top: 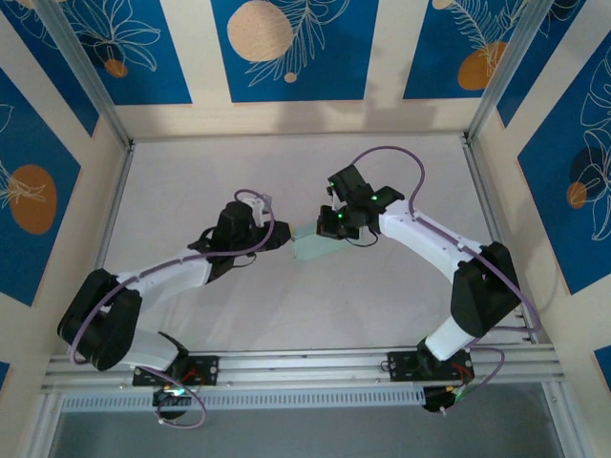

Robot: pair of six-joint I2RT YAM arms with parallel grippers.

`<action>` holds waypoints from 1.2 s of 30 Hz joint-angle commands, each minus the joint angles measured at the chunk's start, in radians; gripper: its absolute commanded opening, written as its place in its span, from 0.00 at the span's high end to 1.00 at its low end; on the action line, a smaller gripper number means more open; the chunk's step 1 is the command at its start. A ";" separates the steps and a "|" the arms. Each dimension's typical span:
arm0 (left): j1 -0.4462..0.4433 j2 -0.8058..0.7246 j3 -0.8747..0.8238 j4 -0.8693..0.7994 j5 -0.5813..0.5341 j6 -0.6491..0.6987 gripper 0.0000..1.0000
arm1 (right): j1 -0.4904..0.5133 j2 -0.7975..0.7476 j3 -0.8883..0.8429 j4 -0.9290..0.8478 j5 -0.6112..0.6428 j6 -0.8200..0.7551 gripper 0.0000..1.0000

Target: Fold the paper box

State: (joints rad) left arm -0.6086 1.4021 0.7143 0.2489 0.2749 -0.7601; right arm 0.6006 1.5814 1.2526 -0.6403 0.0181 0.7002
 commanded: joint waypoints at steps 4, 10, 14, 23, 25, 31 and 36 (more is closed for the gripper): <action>-0.038 0.084 -0.055 -0.326 -0.014 0.068 0.87 | -0.002 0.066 -0.006 -0.074 0.009 -0.001 1.00; -0.070 0.113 -0.055 -0.343 -0.043 0.089 0.85 | -0.001 0.084 0.011 -0.091 0.022 -0.004 1.00; -0.095 0.114 -0.047 -0.420 -0.116 0.120 0.82 | -0.002 0.092 0.018 -0.106 0.046 -0.006 1.00; -0.200 0.115 -0.035 -0.589 -0.265 0.094 0.78 | -0.005 0.104 0.029 -0.129 0.065 -0.013 1.00; -0.202 0.119 -0.048 -0.603 -0.259 0.068 0.77 | -0.009 0.104 0.034 -0.134 0.067 -0.015 1.00; -0.202 0.089 -0.061 -0.590 -0.246 0.044 0.68 | -0.023 0.103 0.050 -0.117 0.024 -0.014 1.00; -0.171 -0.063 -0.009 -0.579 -0.249 0.024 0.53 | -0.022 0.086 0.076 -0.113 -0.004 0.016 1.00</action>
State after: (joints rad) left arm -0.7712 1.3388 0.7528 0.0288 -0.0368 -0.7410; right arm 0.5838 1.6394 1.3346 -0.7017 0.0143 0.6910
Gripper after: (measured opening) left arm 0.462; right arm 0.066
